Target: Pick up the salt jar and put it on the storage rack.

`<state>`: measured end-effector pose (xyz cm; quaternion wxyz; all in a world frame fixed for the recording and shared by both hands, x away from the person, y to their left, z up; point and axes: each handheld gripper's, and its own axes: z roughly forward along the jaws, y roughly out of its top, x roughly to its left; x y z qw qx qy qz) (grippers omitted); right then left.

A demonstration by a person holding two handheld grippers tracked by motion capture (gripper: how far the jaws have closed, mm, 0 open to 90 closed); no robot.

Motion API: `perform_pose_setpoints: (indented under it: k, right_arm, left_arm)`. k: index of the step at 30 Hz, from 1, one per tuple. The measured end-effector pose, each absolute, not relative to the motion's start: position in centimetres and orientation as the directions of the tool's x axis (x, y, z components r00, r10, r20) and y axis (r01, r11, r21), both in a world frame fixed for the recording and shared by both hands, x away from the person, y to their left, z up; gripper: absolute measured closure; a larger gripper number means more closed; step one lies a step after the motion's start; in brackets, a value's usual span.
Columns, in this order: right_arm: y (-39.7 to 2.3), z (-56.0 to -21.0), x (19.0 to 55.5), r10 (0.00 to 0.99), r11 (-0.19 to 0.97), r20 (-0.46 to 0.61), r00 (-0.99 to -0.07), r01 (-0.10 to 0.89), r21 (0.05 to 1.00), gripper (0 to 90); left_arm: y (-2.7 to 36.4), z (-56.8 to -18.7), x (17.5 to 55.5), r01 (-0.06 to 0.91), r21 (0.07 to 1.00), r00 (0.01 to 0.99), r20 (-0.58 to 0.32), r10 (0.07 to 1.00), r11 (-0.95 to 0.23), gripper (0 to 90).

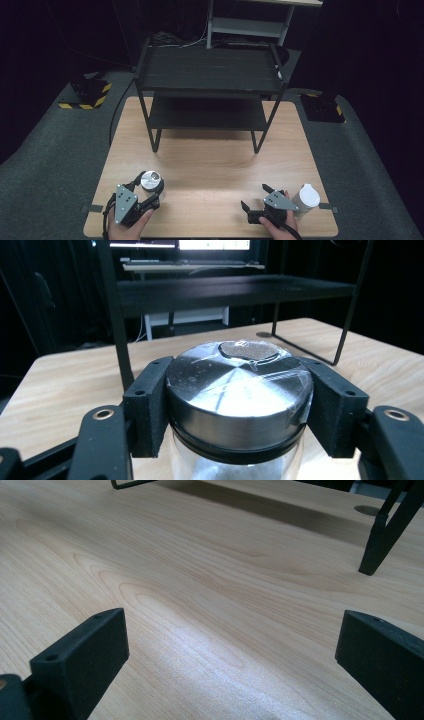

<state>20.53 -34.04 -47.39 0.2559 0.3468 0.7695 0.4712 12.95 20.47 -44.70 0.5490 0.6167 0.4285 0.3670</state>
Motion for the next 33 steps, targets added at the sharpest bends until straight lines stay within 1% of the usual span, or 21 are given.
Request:
perform_pose_setpoints:
  k: [6, 21, 33]
  right_arm:
    - [-34.1, -47.4, 20.6, 0.774, 0.314, -0.064, -0.630, 0.294, 0.903, 0.5]
    - [-34.2, -47.4, 20.6, 0.776, 0.308, -0.057, -0.629, 0.299, 0.903, 0.5]
    - [-34.2, -47.4, 20.7, 0.776, 0.306, -0.054, -0.628, 0.299, 0.904, 0.5]
  left_arm:
    - [19.5, -43.2, 14.1, 0.111, 0.993, 0.375, 0.005, 0.927, -0.051, 34.9]
    - [18.0, -39.8, 16.0, 0.096, 0.994, 0.376, 0.005, 0.927, -0.044, 35.0]
    - [17.5, -38.1, 16.9, 0.084, 0.995, 0.378, 0.015, 0.926, -0.051, 35.0]
